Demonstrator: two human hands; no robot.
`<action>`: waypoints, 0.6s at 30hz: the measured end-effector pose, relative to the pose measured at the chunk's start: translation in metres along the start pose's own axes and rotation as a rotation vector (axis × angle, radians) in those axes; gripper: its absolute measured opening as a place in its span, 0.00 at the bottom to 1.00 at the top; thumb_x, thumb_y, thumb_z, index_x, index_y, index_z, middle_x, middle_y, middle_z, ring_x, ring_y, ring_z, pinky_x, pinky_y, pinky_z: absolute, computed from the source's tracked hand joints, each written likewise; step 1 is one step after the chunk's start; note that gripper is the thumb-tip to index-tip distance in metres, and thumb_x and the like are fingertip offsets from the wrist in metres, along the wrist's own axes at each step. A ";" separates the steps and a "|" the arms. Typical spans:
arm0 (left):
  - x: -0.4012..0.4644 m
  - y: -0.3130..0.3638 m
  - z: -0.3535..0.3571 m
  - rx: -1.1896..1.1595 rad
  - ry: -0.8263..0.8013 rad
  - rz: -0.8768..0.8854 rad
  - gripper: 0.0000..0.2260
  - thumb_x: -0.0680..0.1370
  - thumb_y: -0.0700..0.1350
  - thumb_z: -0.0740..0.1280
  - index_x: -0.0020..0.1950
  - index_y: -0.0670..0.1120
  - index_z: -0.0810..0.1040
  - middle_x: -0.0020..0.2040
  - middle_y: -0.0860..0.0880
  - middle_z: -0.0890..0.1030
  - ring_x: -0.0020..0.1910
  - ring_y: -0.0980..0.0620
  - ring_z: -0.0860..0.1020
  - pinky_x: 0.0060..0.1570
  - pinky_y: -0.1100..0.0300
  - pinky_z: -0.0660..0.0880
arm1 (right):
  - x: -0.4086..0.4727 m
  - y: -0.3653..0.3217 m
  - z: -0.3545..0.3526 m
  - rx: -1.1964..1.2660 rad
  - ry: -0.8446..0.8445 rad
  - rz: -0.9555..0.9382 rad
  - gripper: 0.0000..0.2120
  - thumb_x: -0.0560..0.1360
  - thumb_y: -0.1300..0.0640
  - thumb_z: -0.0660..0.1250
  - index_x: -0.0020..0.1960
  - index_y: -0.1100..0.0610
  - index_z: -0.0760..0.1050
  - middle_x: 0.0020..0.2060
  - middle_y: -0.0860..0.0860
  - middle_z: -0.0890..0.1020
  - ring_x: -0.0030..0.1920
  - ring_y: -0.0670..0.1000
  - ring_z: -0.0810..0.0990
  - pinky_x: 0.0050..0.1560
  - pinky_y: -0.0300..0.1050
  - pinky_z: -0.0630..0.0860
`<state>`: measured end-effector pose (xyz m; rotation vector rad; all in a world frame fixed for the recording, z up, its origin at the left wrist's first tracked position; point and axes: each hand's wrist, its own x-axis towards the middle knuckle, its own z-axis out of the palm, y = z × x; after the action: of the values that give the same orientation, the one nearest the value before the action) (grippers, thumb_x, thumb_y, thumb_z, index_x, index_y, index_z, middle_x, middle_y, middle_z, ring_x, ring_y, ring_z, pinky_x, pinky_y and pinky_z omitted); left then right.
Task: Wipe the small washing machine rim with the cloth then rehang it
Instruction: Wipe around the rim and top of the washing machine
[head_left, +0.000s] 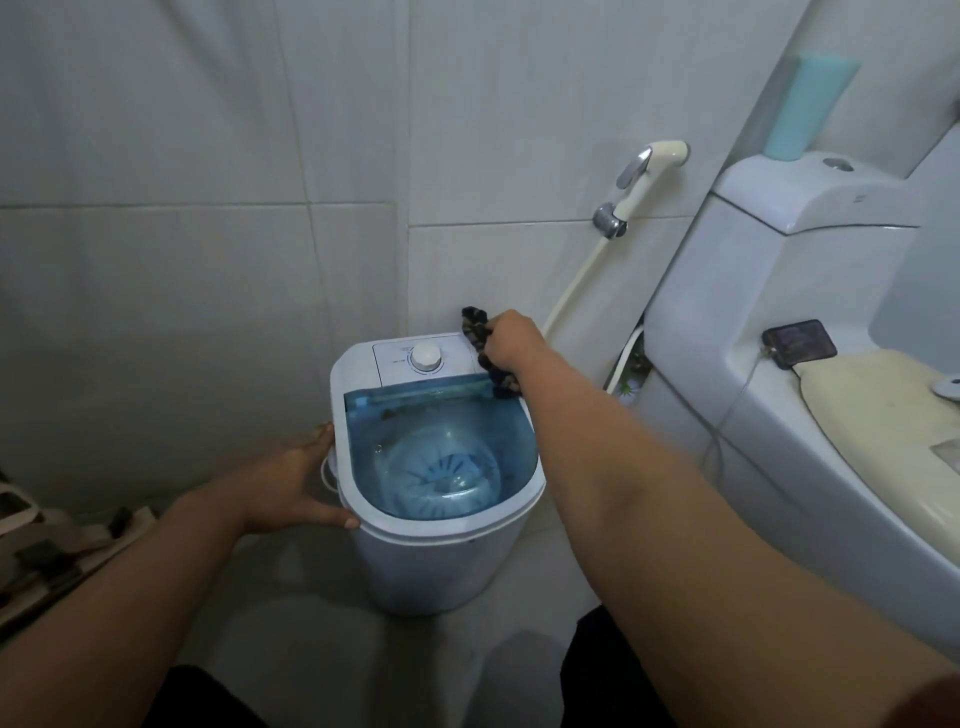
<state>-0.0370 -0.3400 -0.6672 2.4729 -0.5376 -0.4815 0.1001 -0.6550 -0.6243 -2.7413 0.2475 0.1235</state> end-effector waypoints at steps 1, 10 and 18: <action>0.000 -0.001 0.001 0.003 -0.002 0.002 0.69 0.51 0.82 0.66 0.83 0.49 0.48 0.77 0.58 0.54 0.72 0.64 0.52 0.66 0.76 0.46 | -0.004 0.004 0.000 0.029 0.008 0.001 0.17 0.73 0.61 0.63 0.60 0.57 0.81 0.57 0.56 0.83 0.57 0.59 0.80 0.58 0.45 0.77; 0.000 -0.004 0.003 0.085 -0.003 0.004 0.63 0.59 0.75 0.74 0.83 0.49 0.49 0.83 0.48 0.55 0.80 0.51 0.58 0.71 0.67 0.53 | -0.044 0.046 0.001 0.238 0.016 0.053 0.19 0.77 0.64 0.62 0.66 0.59 0.79 0.63 0.56 0.81 0.64 0.58 0.78 0.63 0.42 0.71; 0.004 -0.004 0.008 0.084 -0.005 0.021 0.56 0.66 0.58 0.81 0.83 0.48 0.50 0.82 0.47 0.58 0.78 0.48 0.63 0.66 0.67 0.59 | -0.093 0.071 0.007 0.310 0.029 0.094 0.17 0.77 0.63 0.62 0.62 0.58 0.82 0.58 0.55 0.84 0.59 0.56 0.80 0.59 0.40 0.73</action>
<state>-0.0364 -0.3427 -0.6768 2.5440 -0.5969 -0.4654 -0.0048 -0.7026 -0.6461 -2.4251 0.3713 0.0648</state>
